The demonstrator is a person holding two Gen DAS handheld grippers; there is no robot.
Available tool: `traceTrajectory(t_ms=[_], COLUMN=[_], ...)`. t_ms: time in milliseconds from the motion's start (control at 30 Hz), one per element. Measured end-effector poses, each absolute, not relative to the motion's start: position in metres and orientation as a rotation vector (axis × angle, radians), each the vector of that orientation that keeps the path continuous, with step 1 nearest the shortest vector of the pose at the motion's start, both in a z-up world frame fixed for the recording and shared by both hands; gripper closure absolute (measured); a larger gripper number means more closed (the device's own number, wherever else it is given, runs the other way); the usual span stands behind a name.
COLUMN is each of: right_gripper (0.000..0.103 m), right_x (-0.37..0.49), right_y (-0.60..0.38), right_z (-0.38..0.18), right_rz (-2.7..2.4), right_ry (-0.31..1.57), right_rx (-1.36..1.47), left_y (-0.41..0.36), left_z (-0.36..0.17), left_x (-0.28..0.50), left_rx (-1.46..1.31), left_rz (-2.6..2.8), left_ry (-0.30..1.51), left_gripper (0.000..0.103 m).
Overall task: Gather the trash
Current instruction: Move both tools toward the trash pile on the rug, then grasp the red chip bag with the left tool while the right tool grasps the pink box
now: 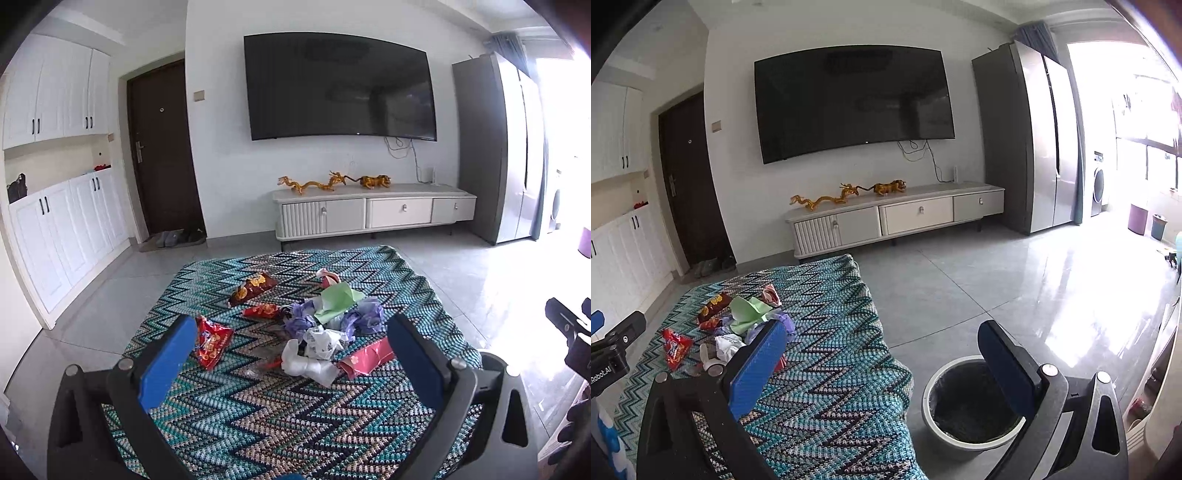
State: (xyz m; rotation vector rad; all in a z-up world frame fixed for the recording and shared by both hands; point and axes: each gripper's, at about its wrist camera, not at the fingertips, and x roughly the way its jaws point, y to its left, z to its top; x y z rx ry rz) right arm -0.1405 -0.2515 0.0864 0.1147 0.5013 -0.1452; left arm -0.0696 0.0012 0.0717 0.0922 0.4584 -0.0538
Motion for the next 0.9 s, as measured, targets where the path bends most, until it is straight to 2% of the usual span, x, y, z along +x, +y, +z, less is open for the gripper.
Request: traceTrajectory(t_ms=[333,900], right_gripper=[0.0,0.0], right_x=[-0.129,-0.085], right_y=[-0.256,-0.262], right_z=[0.081,0.053], right_rz=[-0.157,-0.109], right_ry=[0.524,0.688], right_rx=[0.093,0.161], left_y=[-0.009,0.013], left_z=[0.066,0.027], left_x=[-0.051,-0.008], left_rx=[0.109,0.088], left_rz=[-0.139,-0.182], left_ry=[0.503,0.631], left_gripper=[0.0,0.0])
